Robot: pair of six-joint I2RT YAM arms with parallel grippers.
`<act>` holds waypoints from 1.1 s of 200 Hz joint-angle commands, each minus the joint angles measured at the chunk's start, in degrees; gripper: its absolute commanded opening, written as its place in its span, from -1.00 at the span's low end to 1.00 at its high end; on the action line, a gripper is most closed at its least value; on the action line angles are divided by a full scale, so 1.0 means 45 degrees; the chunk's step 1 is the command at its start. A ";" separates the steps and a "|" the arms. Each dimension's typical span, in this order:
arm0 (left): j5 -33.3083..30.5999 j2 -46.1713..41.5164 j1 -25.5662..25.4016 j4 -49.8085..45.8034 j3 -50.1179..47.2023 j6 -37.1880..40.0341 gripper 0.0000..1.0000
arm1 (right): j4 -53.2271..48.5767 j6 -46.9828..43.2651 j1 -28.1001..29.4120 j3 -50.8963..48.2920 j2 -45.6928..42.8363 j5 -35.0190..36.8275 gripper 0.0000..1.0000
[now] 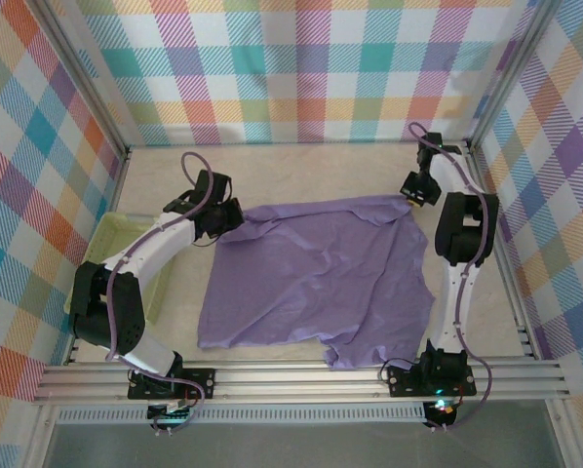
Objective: Fold the inside-out t-shirt
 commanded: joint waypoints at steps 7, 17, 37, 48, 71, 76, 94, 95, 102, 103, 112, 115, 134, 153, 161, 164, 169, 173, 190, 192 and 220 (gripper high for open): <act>0.0354 -0.0929 0.1190 0.0691 0.0167 -0.0116 -1.00 | 0.0023 -0.0089 0.0339 0.0111 -0.2969 0.0295 -1.00; 0.0650 -0.1026 0.1582 0.0771 0.0325 -0.0098 -1.00 | 0.0066 -0.0108 0.0470 0.0111 -0.3665 0.0323 -1.00; 0.1166 -0.1498 0.2329 0.0975 0.0467 -0.0131 -1.00 | 0.0000 -0.0108 0.0737 0.0106 -0.5045 0.0574 -1.00; 0.1355 -0.1996 0.2678 0.1187 0.0376 -0.0161 -1.00 | -0.0064 -0.0053 0.0797 0.0067 -0.5869 0.0685 -1.00; 0.2205 -0.3125 0.3420 0.1921 -0.0122 -0.0496 -1.00 | -0.0060 0.0086 0.0802 -0.0210 -0.7753 0.1025 -1.00; 0.2366 -0.3396 0.3566 0.1921 -0.0256 -0.0611 -1.00 | -0.0042 0.0097 0.0812 -0.0270 -0.8202 0.1136 -1.00; 0.3064 -0.4361 0.4024 0.2904 -0.0704 -0.1038 -1.00 | -0.0022 0.0051 0.0810 -0.0285 -0.9605 0.1345 -1.00; 0.3084 -0.4410 0.4054 0.2920 -0.0717 -0.1065 -1.00 | -0.0021 0.0049 0.0810 -0.0267 -0.9673 0.1337 -1.00; 0.3313 -0.4815 0.4168 0.3090 -0.0834 -0.1217 -1.00 | -0.0058 0.0010 0.0795 -0.0145 -1.0092 0.1340 -1.00; 0.3335 -0.4901 0.4184 0.3111 -0.0851 -0.1243 -1.00 | -0.0069 0.0009 0.0802 -0.0119 -1.0151 0.1335 -1.00; 0.3503 -0.5470 0.4267 0.3244 -0.0876 -0.1353 -1.00 | -0.0187 -0.0066 0.0809 0.0242 -1.0599 0.1277 -1.00; 0.3530 -0.5681 0.4278 0.3239 -0.0844 -0.1365 -1.00 | -0.0256 -0.0086 0.0800 0.0415 -1.0717 0.1262 -1.00; 0.3633 -0.6779 0.4276 0.2858 -0.0199 -0.1252 -1.00 | -0.0756 -0.0254 0.0808 0.1880 -1.1206 0.1100 -1.00; 0.3283 -0.7790 0.4269 0.2140 0.0873 -0.0940 -1.00 | -0.1208 -0.0380 0.0808 0.3622 -1.1512 0.0970 -1.00; 0.3022 -0.8164 0.4279 0.1428 0.1349 -0.0776 -1.00 | -0.1321 -0.0452 0.0800 0.4295 -1.1662 0.0992 -1.00; 0.2908 -0.8296 0.4279 0.1274 0.1539 -0.0702 -1.00 | -0.1355 -0.0486 0.0804 0.4525 -1.1744 0.1007 -1.00; 0.2757 -0.8482 0.4278 0.0998 0.1832 -0.0597 -1.00 | -0.1395 -0.0528 0.0810 0.4899 -1.1866 0.1077 -1.00; 0.2639 -0.8670 0.4284 0.0800 0.2101 -0.0481 -1.00 | -0.1395 -0.0589 0.0802 0.5183 -1.1976 0.1136 -1.00; 0.2302 -0.9310 0.4279 0.0184 0.3049 -0.0118 -1.00 | -0.1281 -0.0799 0.0803 0.6071 -1.2571 0.1366 -1.00; 0.2274 -0.9373 0.4279 0.0090 0.3163 -0.0092 -1.00 | -0.1249 -0.0842 0.0794 0.6135 -1.2660 0.1368 -1.00; 0.2157 -1.0171 0.4279 -0.0626 0.4385 0.0270 -1.00 | -0.0682 -0.1167 0.0808 0.6802 -1.3767 0.1369 -1.00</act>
